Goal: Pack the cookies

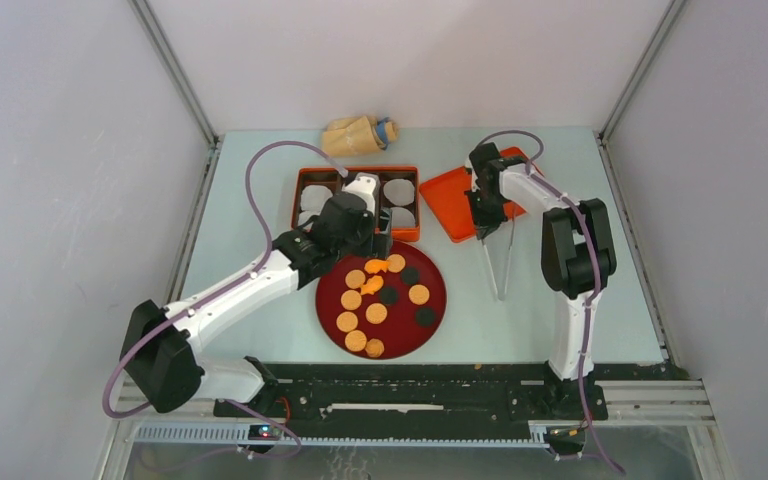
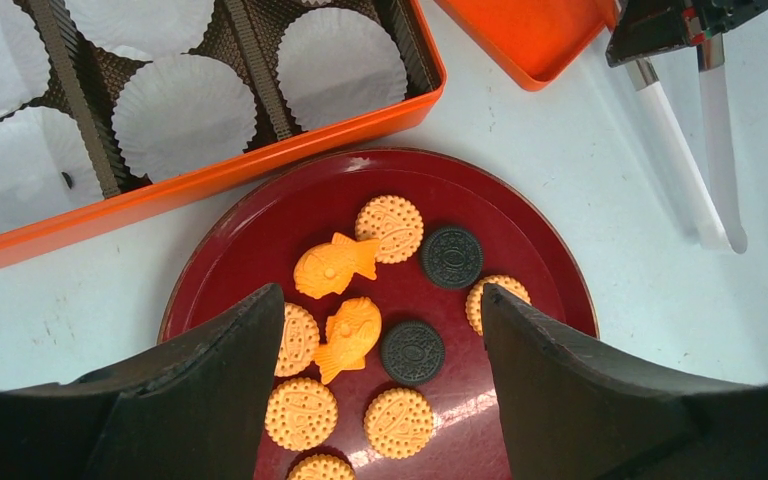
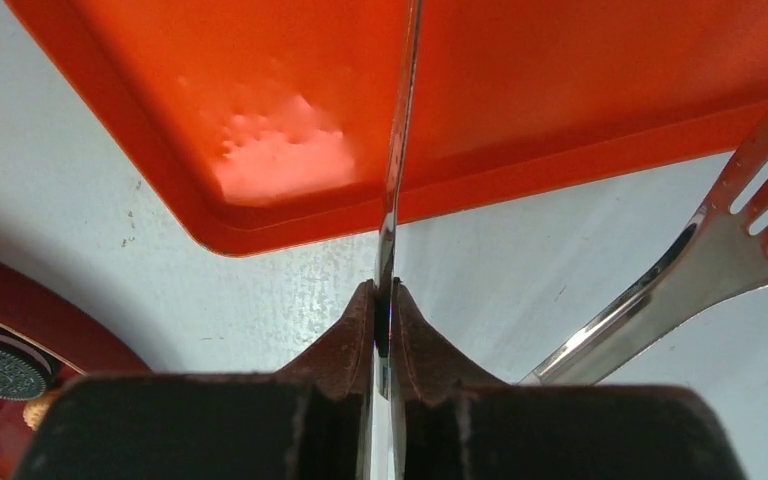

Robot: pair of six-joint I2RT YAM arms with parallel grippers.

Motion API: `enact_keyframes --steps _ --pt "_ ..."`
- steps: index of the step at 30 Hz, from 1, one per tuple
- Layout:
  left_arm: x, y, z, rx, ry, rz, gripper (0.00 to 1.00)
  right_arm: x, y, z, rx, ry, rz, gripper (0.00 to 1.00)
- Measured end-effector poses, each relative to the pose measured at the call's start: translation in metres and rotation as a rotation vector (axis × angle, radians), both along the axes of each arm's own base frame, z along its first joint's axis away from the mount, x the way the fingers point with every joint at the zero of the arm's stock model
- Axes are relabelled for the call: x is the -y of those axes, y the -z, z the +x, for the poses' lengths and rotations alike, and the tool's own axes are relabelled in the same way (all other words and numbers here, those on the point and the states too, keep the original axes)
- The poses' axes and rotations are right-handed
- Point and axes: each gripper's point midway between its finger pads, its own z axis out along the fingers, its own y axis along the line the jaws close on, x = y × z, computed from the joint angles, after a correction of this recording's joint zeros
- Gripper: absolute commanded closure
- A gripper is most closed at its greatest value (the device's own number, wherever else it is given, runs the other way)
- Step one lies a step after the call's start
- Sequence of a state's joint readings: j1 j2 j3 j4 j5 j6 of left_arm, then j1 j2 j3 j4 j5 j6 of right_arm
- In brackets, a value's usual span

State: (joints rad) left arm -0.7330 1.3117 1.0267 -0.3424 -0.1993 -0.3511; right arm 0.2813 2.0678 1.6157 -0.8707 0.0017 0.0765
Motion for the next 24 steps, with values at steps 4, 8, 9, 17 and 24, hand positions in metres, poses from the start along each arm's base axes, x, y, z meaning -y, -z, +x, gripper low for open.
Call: enact_keyframes --steps 4,8,9,17,24 --pt "0.0 0.005 0.001 -0.008 -0.001 0.009 0.23 0.002 0.0 0.004 -0.007 0.003 0.001 0.59" --pt "0.001 0.01 0.002 -0.02 -0.002 0.021 0.24 0.003 -0.001 0.007 -0.001 0.007 0.003 0.43" --pt "0.001 0.011 0.002 -0.021 -0.003 0.021 0.24 0.003 -0.001 0.007 0.0 0.008 0.003 0.43" --pt "0.001 0.011 0.002 -0.022 -0.002 0.022 0.24 0.01 -0.018 0.008 0.077 0.053 -0.064 0.19" --pt "0.002 0.011 0.001 -0.025 0.003 0.019 0.24 0.009 -0.071 -0.012 0.197 0.124 -0.024 0.18"
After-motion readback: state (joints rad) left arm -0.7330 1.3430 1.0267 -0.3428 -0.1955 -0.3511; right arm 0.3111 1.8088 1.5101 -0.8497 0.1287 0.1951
